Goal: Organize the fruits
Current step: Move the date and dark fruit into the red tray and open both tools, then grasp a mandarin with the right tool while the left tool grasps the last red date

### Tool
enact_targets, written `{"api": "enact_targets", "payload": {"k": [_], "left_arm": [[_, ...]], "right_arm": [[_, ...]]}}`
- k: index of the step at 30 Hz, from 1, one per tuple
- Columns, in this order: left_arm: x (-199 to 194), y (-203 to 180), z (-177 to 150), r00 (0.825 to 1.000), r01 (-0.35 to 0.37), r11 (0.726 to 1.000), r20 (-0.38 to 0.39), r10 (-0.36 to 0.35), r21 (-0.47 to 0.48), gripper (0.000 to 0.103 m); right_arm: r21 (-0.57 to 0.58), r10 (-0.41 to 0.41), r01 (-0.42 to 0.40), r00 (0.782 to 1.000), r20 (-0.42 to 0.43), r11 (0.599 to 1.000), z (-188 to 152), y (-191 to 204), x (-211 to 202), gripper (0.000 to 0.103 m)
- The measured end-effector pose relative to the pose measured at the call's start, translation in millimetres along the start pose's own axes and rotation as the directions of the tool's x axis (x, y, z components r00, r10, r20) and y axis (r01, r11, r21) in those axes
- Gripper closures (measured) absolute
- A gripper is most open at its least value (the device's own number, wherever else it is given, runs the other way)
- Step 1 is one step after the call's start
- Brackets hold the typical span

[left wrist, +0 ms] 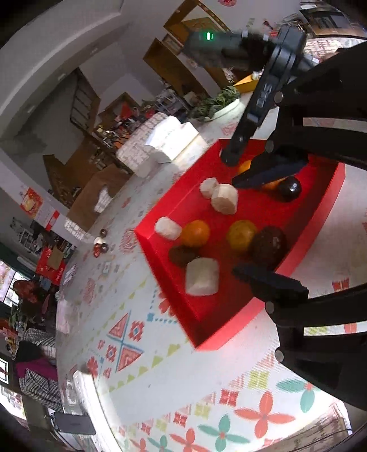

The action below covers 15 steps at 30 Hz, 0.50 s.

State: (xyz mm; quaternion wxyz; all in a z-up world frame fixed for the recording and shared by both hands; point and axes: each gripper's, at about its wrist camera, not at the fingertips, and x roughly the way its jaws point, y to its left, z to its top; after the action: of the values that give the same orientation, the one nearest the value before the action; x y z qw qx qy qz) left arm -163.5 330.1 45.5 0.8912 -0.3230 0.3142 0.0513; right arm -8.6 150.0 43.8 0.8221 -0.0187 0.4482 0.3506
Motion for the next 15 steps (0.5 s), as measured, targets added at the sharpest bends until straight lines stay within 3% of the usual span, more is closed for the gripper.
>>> {"api": "enact_targets", "payload": {"k": [10, 12, 15], "left_arm": [[-7.1, 7.4, 5.7, 1.0, 0.003, 1.0, 0.02, -0.003, -0.021, 0.04], [-7.1, 6.5, 5.5, 1.0, 0.003, 1.0, 0.019, -0.002, -0.022, 0.04], [-7.4, 3.4, 5.1, 1.0, 0.003, 1.0, 0.017, -0.003, -0.01, 0.04]], "right_arm": [[0.058, -0.015, 0.015, 1.0, 0.009, 0.998, 5.5, -8.1, 11.3, 0.071], [0.062, -0.01, 0.009, 1.0, 0.019, 0.998, 5.7, -10.1, 7.3, 0.058], [0.07, -0.007, 0.005, 0.999, 0.038, 0.998, 5.9, -13.6, -0.1, 0.055]]}}
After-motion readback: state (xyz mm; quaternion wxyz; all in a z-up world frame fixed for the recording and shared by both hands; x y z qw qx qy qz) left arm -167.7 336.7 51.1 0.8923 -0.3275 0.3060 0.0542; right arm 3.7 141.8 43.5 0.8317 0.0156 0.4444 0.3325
